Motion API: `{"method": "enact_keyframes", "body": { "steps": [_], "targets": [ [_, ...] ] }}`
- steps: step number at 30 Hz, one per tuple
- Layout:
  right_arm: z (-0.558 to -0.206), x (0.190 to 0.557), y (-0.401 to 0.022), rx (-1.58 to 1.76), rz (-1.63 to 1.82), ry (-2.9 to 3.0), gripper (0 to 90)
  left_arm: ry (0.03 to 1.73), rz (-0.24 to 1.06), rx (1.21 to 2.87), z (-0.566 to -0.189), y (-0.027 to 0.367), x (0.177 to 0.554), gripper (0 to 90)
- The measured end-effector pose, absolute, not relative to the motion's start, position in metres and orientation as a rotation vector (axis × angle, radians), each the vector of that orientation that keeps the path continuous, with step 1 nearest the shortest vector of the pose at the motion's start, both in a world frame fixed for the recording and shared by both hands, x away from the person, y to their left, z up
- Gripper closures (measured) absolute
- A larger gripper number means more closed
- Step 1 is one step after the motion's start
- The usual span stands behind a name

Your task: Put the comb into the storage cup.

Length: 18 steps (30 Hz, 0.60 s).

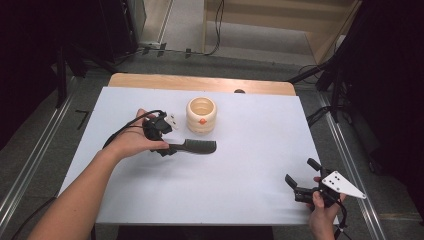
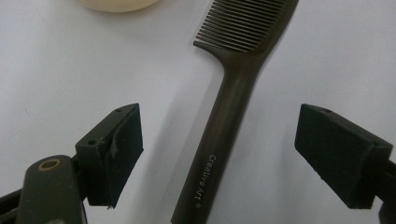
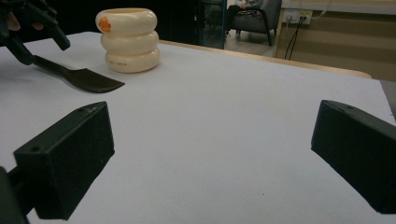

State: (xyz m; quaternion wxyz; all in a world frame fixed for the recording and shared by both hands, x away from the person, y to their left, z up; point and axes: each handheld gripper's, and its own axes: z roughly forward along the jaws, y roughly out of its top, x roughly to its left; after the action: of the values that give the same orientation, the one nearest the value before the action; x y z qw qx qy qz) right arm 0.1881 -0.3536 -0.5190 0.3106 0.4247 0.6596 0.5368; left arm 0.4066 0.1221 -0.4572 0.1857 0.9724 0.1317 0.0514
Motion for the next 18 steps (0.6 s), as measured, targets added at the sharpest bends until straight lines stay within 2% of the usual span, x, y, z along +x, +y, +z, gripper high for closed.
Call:
{"method": "enact_keyframes", "body": {
  "steps": [4,13,15,18],
  "targets": [
    [-0.5191,0.1882,-0.3535,1.121,1.418,1.744,0.0,0.38,0.161,2.755,-0.4578,0.1191,0.4069,25.0],
    [-0.5192,0.1885,-0.3532,1.12,1.416,1.749,0.0,0.354,0.138,2.788,-0.4614,0.1154,0.4101,48.6],
    [-0.5192,0.1885,-0.3532,1.119,1.417,1.75,0.0,0.354,0.108,2.787,-0.4631,0.1154,0.4107,52.5],
    [-0.5192,0.1885,-0.3532,1.119,1.418,1.749,0.0,0.308,0.128,2.799,-0.4658,0.1153,0.4119,54.2]
  ]
}}
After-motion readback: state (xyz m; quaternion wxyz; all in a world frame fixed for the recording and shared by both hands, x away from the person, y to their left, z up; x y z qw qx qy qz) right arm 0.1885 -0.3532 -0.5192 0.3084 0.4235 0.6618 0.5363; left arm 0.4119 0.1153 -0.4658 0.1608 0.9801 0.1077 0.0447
